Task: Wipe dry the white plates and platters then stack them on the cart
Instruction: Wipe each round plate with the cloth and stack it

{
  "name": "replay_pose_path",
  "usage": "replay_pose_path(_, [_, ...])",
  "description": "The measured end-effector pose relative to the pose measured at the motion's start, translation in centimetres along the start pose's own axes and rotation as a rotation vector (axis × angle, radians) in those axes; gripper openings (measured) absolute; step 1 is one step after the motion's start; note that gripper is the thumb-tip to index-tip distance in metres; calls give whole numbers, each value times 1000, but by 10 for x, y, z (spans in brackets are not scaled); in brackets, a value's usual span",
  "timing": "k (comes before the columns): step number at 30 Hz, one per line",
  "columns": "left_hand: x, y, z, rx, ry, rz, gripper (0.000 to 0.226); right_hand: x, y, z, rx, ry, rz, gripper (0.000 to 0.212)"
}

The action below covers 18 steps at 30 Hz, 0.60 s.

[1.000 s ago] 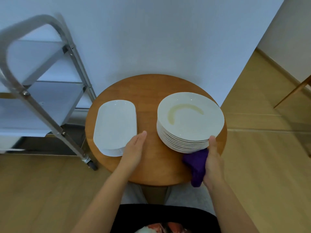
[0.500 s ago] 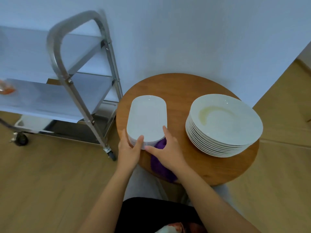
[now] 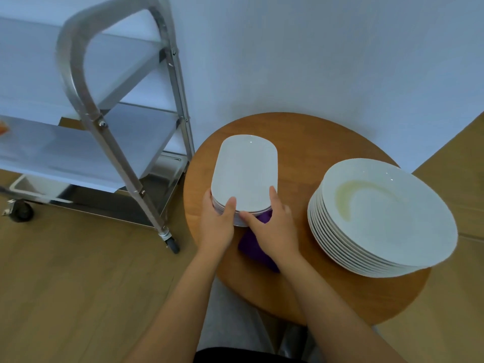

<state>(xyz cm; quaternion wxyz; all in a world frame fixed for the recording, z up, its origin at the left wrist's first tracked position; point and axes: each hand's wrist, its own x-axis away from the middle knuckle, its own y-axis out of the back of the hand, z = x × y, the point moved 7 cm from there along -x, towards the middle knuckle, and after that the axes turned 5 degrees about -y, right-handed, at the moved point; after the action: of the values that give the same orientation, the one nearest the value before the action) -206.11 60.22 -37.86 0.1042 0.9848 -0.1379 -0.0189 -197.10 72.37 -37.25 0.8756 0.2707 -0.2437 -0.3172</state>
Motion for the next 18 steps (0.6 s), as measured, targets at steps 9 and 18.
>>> replay_pose_path(9, [-103, -47, -14, -3, -37, 62, 42, -92, 3, 25, -112, -36, -123, 92])
replay_pose_path(18, [-135, -69, -23, -17, -41, 76, 25, -133, 10, 31, -119, -31, -146, 92])
